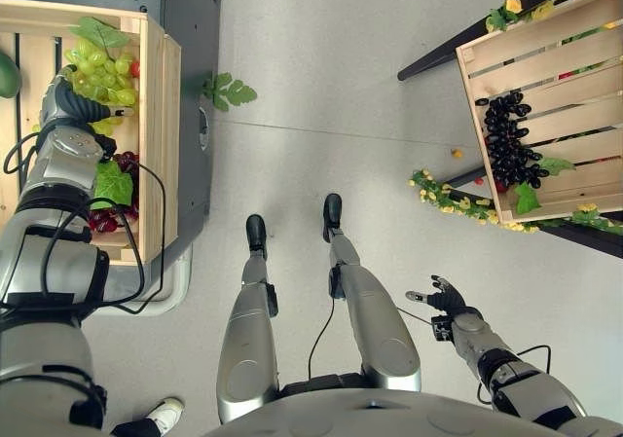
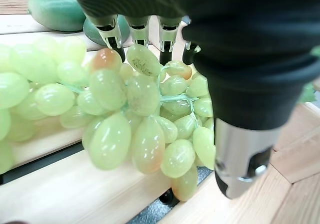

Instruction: Pick up the fruits from the basket on one side to the basket on the other side

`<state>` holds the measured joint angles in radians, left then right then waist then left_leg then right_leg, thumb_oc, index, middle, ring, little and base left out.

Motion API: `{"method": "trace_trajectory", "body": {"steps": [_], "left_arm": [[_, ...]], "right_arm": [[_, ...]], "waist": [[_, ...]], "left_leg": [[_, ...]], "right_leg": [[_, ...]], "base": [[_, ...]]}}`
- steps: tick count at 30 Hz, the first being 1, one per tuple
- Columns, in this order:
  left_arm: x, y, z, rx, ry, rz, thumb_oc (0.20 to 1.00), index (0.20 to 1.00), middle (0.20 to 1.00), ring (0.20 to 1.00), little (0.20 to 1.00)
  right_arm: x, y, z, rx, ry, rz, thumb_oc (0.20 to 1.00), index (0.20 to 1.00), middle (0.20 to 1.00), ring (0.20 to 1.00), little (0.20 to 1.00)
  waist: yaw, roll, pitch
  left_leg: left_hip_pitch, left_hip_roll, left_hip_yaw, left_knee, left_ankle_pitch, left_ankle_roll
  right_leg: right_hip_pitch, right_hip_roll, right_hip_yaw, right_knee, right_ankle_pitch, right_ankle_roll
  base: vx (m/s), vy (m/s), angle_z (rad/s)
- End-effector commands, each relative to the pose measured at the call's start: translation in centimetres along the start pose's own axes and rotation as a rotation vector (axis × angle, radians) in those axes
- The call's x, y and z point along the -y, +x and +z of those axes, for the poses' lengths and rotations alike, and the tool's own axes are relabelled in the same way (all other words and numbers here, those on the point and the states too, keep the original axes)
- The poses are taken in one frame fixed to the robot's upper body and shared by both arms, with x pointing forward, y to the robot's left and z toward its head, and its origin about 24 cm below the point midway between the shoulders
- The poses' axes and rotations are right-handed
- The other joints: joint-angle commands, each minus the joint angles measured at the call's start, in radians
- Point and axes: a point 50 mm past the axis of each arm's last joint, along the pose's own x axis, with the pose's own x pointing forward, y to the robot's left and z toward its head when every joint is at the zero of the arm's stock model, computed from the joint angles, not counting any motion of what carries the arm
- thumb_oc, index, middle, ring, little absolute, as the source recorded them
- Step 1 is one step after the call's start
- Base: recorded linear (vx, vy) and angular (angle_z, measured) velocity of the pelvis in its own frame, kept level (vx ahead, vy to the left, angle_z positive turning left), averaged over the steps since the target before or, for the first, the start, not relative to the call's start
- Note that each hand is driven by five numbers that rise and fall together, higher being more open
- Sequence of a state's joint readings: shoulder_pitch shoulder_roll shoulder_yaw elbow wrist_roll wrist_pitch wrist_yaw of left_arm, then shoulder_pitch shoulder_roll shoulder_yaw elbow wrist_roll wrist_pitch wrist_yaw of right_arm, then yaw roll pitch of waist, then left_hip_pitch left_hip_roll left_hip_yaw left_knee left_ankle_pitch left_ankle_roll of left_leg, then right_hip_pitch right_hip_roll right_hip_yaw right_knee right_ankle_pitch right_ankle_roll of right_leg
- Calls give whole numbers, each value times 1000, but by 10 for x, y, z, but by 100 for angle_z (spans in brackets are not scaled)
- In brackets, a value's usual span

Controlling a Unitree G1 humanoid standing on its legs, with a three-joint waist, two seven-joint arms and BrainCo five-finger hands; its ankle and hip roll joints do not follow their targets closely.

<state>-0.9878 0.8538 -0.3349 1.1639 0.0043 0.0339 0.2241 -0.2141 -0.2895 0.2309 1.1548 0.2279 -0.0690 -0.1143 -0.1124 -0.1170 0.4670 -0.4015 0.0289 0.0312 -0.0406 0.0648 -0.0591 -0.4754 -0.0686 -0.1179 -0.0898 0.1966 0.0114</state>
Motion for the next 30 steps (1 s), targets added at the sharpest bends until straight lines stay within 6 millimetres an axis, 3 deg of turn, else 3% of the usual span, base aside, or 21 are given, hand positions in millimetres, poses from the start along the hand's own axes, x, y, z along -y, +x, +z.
{"method": "trace_trajectory", "body": {"steps": [1,2,4,30], "left_arm": [[2,3,14,23,-24,-21,1000,1000,1000,1000,1000],[1,3,16,30,-24,-20,884,884,884,884,884],[2,3,20,40,-26,-25,200,200,200,200,200],[10,2,24,48,-82,-37,200,200,200,200,200]], "right_arm": [[3,0,0,8,11,-20,1000,1000,1000,1000,1000],[3,0,0,11,10,-19,1000,1000,1000,1000,1000],[3,0,0,11,12,-18,1000,1000,1000,1000,1000],[0,-1,6,50,1,-5,1000,1000,1000,1000,1000]], "waist": [[-9,-29,-7],[-11,-30,-8],[-12,-31,-9],[-16,-35,-15]], "left_leg": [[-89,-36,-24,-47,83,18],[-92,-37,-25,-47,83,18],[-98,-36,-26,-47,83,19],[-110,-34,-31,-47,81,19]], "right_leg": [[-54,-33,24,3,33,154],[-58,-32,24,3,34,154],[-62,-31,25,3,34,154],[-79,-25,29,3,36,150]], "base": [[0,0,0],[0,0,0],[0,0,0],[0,0,0]]}}
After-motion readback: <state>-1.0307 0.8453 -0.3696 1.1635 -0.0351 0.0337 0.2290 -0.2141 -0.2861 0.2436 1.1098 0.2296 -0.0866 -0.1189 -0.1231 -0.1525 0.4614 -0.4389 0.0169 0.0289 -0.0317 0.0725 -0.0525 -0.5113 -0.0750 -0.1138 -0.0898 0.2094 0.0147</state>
